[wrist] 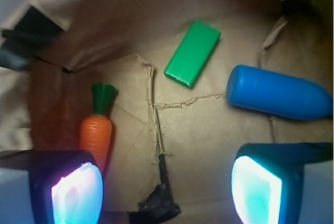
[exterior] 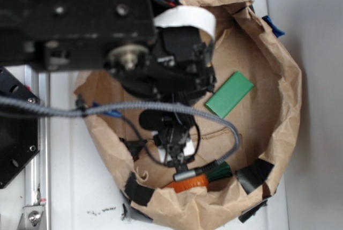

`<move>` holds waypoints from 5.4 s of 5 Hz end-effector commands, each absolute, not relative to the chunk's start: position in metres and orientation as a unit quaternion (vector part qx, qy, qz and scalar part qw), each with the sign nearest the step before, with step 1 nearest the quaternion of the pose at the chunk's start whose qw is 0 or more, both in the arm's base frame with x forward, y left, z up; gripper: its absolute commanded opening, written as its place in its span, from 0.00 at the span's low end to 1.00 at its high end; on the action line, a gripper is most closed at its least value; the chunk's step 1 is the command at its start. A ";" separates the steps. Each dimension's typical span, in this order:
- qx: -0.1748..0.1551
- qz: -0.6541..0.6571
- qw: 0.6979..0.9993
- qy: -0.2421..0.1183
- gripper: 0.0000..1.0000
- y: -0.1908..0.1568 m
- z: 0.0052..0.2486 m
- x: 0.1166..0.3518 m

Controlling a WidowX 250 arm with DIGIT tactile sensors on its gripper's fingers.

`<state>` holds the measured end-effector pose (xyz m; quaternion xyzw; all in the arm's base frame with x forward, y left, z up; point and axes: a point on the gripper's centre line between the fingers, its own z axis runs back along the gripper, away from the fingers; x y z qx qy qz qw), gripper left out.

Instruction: Grab the carrot.

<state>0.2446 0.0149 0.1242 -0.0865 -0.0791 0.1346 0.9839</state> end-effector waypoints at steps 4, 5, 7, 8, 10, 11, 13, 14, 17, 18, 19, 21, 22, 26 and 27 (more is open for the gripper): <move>-0.121 0.077 0.986 -0.091 1.00 -0.045 0.077 0.252; -0.128 0.081 0.985 -0.086 1.00 -0.053 0.072 0.258; -0.173 0.086 0.976 -0.098 1.00 -0.063 0.078 0.269; -0.181 0.076 0.975 -0.101 1.00 -0.071 0.071 0.272; -0.165 -0.019 0.977 -0.133 1.00 -0.093 0.057 0.289; -0.134 -0.063 0.982 -0.119 1.00 -0.096 0.045 0.291; -0.106 -0.059 0.988 -0.097 0.00 -0.083 0.044 0.290; -0.110 -0.057 0.987 -0.105 0.00 -0.079 0.047 0.290; -0.067 -0.008 0.989 -0.131 0.00 -0.043 0.073 0.290; -0.055 0.021 0.988 -0.141 0.00 -0.021 0.089 0.288; -0.028 0.064 0.987 -0.144 0.00 0.001 0.112 0.283; -0.025 0.116 0.985 -0.123 0.00 0.011 0.141 0.266; -0.030 0.105 0.986 -0.126 1.00 0.004 0.128 0.265; -0.043 0.053 0.993 -0.093 1.00 -0.055 0.063 0.272; -0.071 0.040 0.992 -0.096 1.00 -0.070 0.071 0.267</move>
